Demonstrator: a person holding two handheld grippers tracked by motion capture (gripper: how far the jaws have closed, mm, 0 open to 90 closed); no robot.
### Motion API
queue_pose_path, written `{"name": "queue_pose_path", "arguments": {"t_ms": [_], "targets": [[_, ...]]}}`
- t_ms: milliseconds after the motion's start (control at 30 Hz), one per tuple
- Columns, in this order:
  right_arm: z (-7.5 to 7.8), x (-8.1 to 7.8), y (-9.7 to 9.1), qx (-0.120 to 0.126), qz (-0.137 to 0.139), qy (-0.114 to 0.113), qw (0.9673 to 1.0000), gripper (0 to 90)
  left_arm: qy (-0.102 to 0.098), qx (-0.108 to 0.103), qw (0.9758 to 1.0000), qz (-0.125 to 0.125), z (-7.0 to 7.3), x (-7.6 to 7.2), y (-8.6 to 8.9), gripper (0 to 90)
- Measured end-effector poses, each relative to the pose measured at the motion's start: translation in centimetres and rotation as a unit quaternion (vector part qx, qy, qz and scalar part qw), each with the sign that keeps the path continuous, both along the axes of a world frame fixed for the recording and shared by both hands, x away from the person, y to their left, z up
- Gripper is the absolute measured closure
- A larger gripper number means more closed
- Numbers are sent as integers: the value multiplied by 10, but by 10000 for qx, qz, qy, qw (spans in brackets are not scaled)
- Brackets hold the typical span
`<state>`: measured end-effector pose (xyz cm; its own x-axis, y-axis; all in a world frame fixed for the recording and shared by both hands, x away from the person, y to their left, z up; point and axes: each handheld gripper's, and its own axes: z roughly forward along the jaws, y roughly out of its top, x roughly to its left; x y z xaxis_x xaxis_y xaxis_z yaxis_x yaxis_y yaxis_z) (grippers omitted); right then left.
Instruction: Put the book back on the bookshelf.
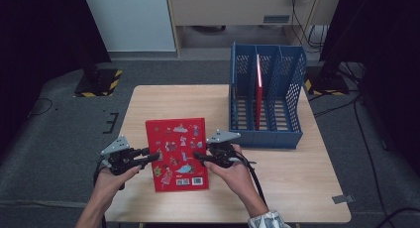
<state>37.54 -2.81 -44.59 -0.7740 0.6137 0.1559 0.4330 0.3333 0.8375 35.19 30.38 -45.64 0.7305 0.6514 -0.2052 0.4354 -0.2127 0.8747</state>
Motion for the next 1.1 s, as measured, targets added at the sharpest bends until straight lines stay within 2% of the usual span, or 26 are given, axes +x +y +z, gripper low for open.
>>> {"name": "queue_pose_path", "arguments": {"t_ms": [367,500,800,900,1100], "targets": [[9,-3,-2,-22,108,-137,9998,562,-62,-26,10000,-59,8,-5,3,652],[13,-7,-3,22,173,-269,9995,579,-122,6,9999,-95,11,-8,4,663],[22,-14,-5,38,302,-399,9987,598,-231,97,9996,-162,19,-17,4,674],[26,-16,-7,51,299,-435,9986,597,-280,27,9995,-162,24,-20,2,677],[36,-17,-11,128,308,-476,9983,596,-413,60,9990,-153,39,-22,-1,681]]}}
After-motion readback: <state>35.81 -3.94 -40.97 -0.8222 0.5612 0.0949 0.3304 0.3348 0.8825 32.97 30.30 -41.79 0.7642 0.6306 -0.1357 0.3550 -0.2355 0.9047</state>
